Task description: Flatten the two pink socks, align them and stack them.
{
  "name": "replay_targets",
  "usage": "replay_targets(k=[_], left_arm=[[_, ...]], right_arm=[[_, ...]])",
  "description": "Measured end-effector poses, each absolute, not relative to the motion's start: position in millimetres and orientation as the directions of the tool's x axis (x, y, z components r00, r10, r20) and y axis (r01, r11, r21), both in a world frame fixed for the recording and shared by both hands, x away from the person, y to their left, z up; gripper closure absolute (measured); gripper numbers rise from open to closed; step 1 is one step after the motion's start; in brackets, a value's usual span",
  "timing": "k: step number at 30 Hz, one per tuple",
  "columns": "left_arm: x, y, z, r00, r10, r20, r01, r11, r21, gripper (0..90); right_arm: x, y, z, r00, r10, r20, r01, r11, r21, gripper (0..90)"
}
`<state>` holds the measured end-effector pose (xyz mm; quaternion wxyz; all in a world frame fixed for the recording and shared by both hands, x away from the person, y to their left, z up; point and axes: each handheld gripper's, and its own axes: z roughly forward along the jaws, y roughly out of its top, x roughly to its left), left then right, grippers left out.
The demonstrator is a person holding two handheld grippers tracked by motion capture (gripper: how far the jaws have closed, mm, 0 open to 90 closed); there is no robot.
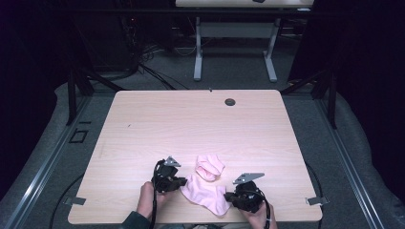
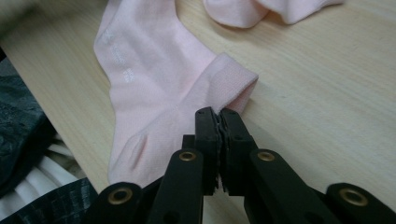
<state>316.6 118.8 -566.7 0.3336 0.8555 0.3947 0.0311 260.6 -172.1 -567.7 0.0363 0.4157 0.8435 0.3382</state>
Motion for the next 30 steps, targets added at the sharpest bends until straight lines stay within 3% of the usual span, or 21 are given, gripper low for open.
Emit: replay_targets(k=[7, 12, 19, 20, 21, 22, 23, 27, 30], left_arm=[[293.4, 130.0, -571.0, 0.628, 0.737, -0.250, 0.689, -0.378, 0.618, 89.0], [278.5, 132.5, -573.7, 0.587, 0.758, -0.285, 0.714, -0.318, 0.624, 88.9], [269.7, 133.9, -573.9, 0.583, 0.763, -0.280, 0.718, -0.323, 0.616, 88.1], [269.3, 134.6, -573.7, 0.583, 0.767, -0.268, 0.716, -0.330, 0.615, 84.7], [269.1, 135.1, -573.1, 0.578, 0.768, -0.274, 0.717, -0.319, 0.619, 66.1], [269.4, 135.7, -571.9, 0.578, 0.771, -0.269, 0.716, -0.321, 0.619, 66.1], [270.8, 138.6, -567.4, 0.574, 0.779, -0.251, 0.703, -0.312, 0.639, 52.4], [280.9, 140.4, -555.4, 0.573, 0.785, -0.235, 0.689, -0.307, 0.657, 39.5], [293.6, 134.5, -550.0, 0.585, 0.780, -0.222, 0.678, -0.320, 0.661, 38.6]], right_arm=[[270.4, -184.0, -555.8, -0.669, 0.718, 0.191, 0.654, 0.447, 0.610, 87.4], [281.8, -183.7, -552.9, -0.705, 0.684, 0.189, 0.649, 0.513, 0.562, 86.8], [290.1, -180.3, -556.4, -0.722, 0.667, 0.183, 0.644, 0.552, 0.530, 83.1], [290.5, -180.1, -557.4, -0.721, 0.668, 0.186, 0.647, 0.552, 0.526, 79.6], [290.1, -180.4, -557.7, -0.724, 0.663, 0.191, 0.646, 0.555, 0.523, 69.9], [290.1, -180.4, -557.7, -0.724, 0.663, 0.191, 0.646, 0.555, 0.523, 69.9], [290.1, -182.4, -554.2, -0.717, 0.665, 0.211, 0.650, 0.528, 0.547, 64.3], [299.0, -186.7, -538.6, -0.699, 0.691, 0.184, 0.638, 0.488, 0.595, 57.2], [310.5, -179.3, -530.2, -0.695, 0.704, 0.146, 0.619, 0.482, 0.621, 53.7]])
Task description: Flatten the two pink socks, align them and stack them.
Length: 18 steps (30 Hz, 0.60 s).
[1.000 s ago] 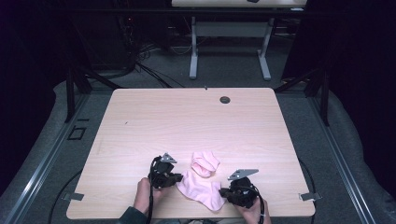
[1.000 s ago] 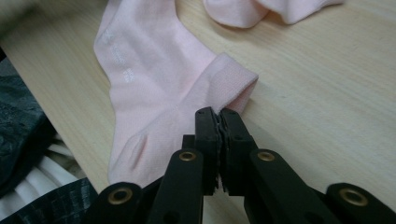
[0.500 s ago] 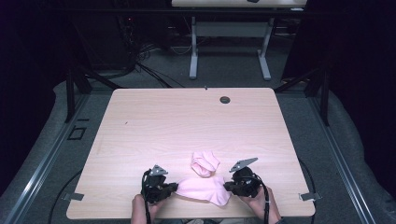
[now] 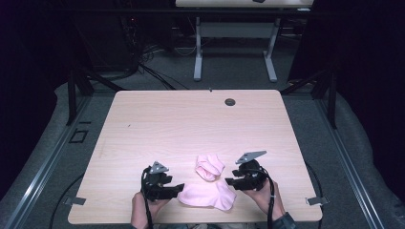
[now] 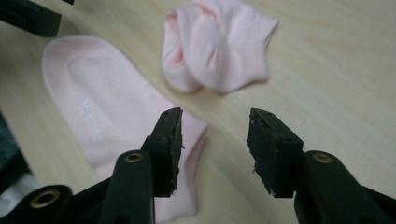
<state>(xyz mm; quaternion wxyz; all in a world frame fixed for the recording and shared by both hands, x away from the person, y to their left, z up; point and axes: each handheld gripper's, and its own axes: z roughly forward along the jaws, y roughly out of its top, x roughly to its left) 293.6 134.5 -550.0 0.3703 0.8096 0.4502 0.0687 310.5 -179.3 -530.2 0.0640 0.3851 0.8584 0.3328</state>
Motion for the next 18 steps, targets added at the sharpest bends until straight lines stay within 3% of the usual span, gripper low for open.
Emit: replay_targets(k=[9, 18], left_arm=[[333.6, 111.6, -550.6, 0.606, 0.765, -0.218, 0.683, -0.359, 0.635, 39.4], [345.7, 100.4, -558.0, 0.633, 0.745, -0.209, 0.678, -0.404, 0.614, 41.1]], right_arm=[[368.0, -155.5, -544.5, -0.666, 0.734, 0.129, 0.648, 0.485, 0.588, 57.5], [377.6, -149.2, -561.0, -0.653, 0.745, 0.135, 0.685, 0.505, 0.525, 69.8]])
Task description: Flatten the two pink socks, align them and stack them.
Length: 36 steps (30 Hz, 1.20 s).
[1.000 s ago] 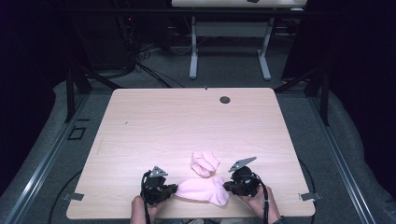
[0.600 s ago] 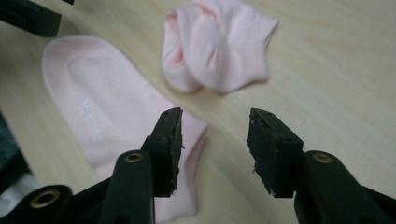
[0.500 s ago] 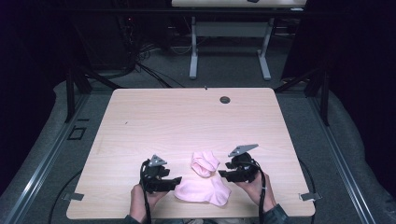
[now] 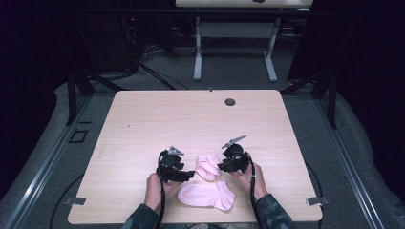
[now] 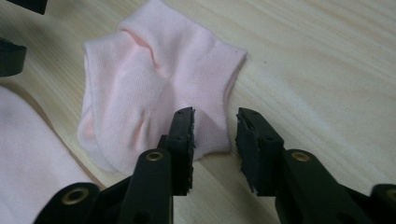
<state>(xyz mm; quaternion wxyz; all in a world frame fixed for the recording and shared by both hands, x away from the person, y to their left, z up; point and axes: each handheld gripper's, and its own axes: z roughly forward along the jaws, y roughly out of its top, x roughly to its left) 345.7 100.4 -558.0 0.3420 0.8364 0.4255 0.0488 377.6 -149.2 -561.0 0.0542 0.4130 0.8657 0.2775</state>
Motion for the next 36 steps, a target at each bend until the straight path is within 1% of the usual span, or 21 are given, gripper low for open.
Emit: replay_targets(k=[1, 2, 3, 4, 6, 8, 9, 11, 14, 16, 22, 25, 26, 27, 30, 33, 35, 36], left_arm=[[346.8, 98.5, -559.2, 0.634, 0.744, -0.212, 0.677, -0.401, 0.616, 41.1], [348.2, 97.4, -559.4, 0.641, 0.738, -0.212, 0.673, -0.407, 0.617, 41.1], [350.5, 94.5, -559.4, 0.643, 0.738, -0.204, 0.666, -0.408, 0.624, 41.6], [352.4, 92.5, -559.3, 0.646, 0.736, -0.203, 0.664, -0.410, 0.625, 41.9], [355.2, 89.4, -559.5, 0.654, 0.733, -0.187, 0.653, -0.423, 0.628, 42.0], [358.3, 84.0, -559.7, 0.674, 0.718, -0.172, 0.641, -0.454, 0.619, 42.1], [358.1, 81.8, -559.8, 0.684, 0.710, -0.169, 0.630, -0.457, 0.628, 41.7], [357.3, 81.8, -559.5, 0.690, 0.704, -0.168, 0.624, -0.460, 0.632, 41.5], [354.0, 82.3, -560.5, 0.696, 0.698, -0.169, 0.613, -0.455, 0.646, 41.4], [352.7, 81.4, -561.9, 0.703, 0.692, -0.168, 0.607, -0.459, 0.649, 41.0], [351.9, 81.7, -563.8, 0.709, 0.688, -0.152, 0.591, -0.463, 0.661, 38.6], [352.2, 81.9, -564.1, 0.706, 0.689, -0.163, 0.587, -0.442, 0.678, 36.1], [352.4, 82.1, -562.0, 0.710, 0.680, -0.184, 0.581, -0.416, 0.699, 36.0], [352.4, 82.1, -562.0, 0.710, 0.680, -0.184, 0.581, -0.416, 0.699, 36.1], [352.9, 82.3, -558.2, 0.717, 0.669, -0.198, 0.558, -0.378, 0.739, 36.1], [352.8, 83.3, -556.7, 0.720, 0.664, -0.201, 0.535, -0.347, 0.770, 38.6], [352.6, 83.4, -555.9, 0.716, 0.672, -0.190, 0.526, -0.340, 0.780, 40.1], [352.4, 83.8, -555.1, 0.716, 0.674, -0.180, 0.514, -0.336, 0.789, 44.9]], right_arm=[[377.3, -149.4, -561.6, -0.648, 0.747, 0.146, 0.688, 0.493, 0.533, 71.5], [378.2, -150.6, -561.4, -0.652, 0.744, 0.143, 0.687, 0.501, 0.526, 74.8], [377.7, -150.8, -562.2, -0.652, 0.744, 0.147, 0.687, 0.497, 0.529, 80.0], [377.2, -150.6, -562.5, -0.651, 0.744, 0.153, 0.689, 0.494, 0.531, 81.8], [376.4, -149.6, -563.6, -0.647, 0.746, 0.159, 0.689, 0.482, 0.541, 83.0], [376.2, -149.5, -562.1, -0.656, 0.740, 0.151, 0.686, 0.500, 0.529, 84.5], [374.2, -150.2, -559.4, -0.656, 0.736, 0.168, 0.682, 0.483, 0.549, 85.0], [372.2, -151.4, -555.3, -0.657, 0.735, 0.168, 0.678, 0.478, 0.558, 85.0], [365.3, -152.2, -534.2, -0.667, 0.724, 0.175, 0.656, 0.460, 0.599, 85.0], [363.1, -150.3, -522.2, -0.681, 0.711, 0.177, 0.644, 0.465, 0.607, 85.0], [361.1, -144.8, -502.4, -0.695, 0.692, 0.195, 0.627, 0.452, 0.634, 85.0], [357.7, -139.6, -485.0, -0.715, 0.669, 0.205, 0.603, 0.440, 0.665, 85.0], [356.9, -138.0, -480.0, -0.720, 0.664, 0.204, 0.597, 0.443, 0.669, 85.0], [356.9, -138.0, -480.0, -0.720, 0.664, 0.204, 0.597, 0.443, 0.669, 85.0], [354.7, -132.4, -465.6, -0.738, 0.645, 0.196, 0.573, 0.446, 0.687, 85.0], [350.2, -126.3, -446.8, -0.762, 0.621, 0.184, 0.538, 0.450, 0.712, 85.0], [348.7, -124.8, -443.0, -0.767, 0.615, 0.180, 0.530, 0.451, 0.718, 85.0], [346.9, -123.6, -439.5, -0.773, 0.607, 0.183, 0.523, 0.448, 0.725, 85.0]])
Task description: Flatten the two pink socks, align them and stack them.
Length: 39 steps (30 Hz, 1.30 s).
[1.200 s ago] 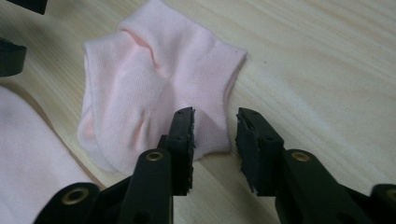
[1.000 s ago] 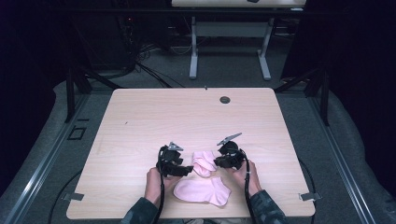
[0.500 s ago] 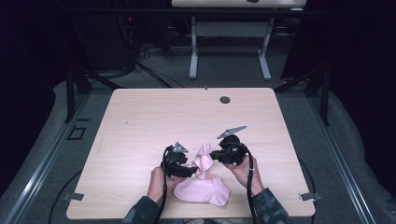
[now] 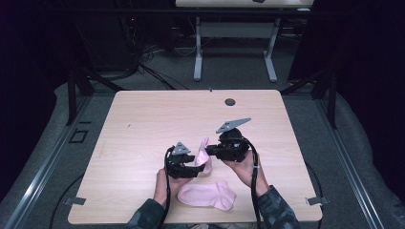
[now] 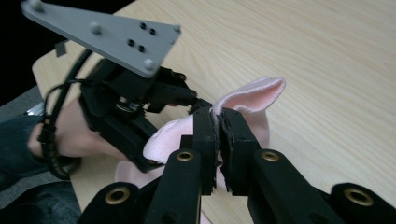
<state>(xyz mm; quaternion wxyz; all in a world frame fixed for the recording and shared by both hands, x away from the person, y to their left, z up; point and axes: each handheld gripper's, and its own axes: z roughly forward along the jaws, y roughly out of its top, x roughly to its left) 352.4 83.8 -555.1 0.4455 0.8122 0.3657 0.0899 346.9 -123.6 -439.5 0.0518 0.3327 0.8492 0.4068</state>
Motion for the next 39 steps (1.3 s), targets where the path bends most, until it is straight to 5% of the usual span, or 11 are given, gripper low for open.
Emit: replay_targets(k=[2, 12, 18, 27, 39], left_arm=[[352.0, 87.5, -553.0, 0.699, 0.694, -0.176, 0.499, -0.296, 0.815, 58.9], [339.8, 106.5, -536.8, 0.640, 0.767, -0.034, 0.434, -0.325, 0.840, 87.1], [319.5, 110.9, -528.1, 0.631, 0.770, 0.092, 0.394, -0.420, 0.817, 87.4], [297.2, 114.2, -524.5, 0.634, 0.763, 0.128, 0.396, -0.462, 0.794, 87.6], [259.7, 99.5, -503.6, 0.650, 0.707, 0.279, 0.331, -0.594, 0.734, 87.5]], right_arm=[[343.6, -123.7, -436.1, -0.781, 0.595, 0.190, 0.516, 0.443, 0.734, 84.9], [339.4, -131.9, -439.5, -0.775, 0.597, 0.205, 0.520, 0.420, 0.744, 84.9], [334.8, -138.2, -449.4, -0.769, 0.595, 0.232, 0.533, 0.398, 0.747, 85.0], [327.7, -141.2, -462.5, -0.764, 0.601, 0.235, 0.547, 0.410, 0.730, 85.0], [312.2, -148.8, -468.1, -0.772, 0.603, 0.199, 0.540, 0.458, 0.706, 85.0]])
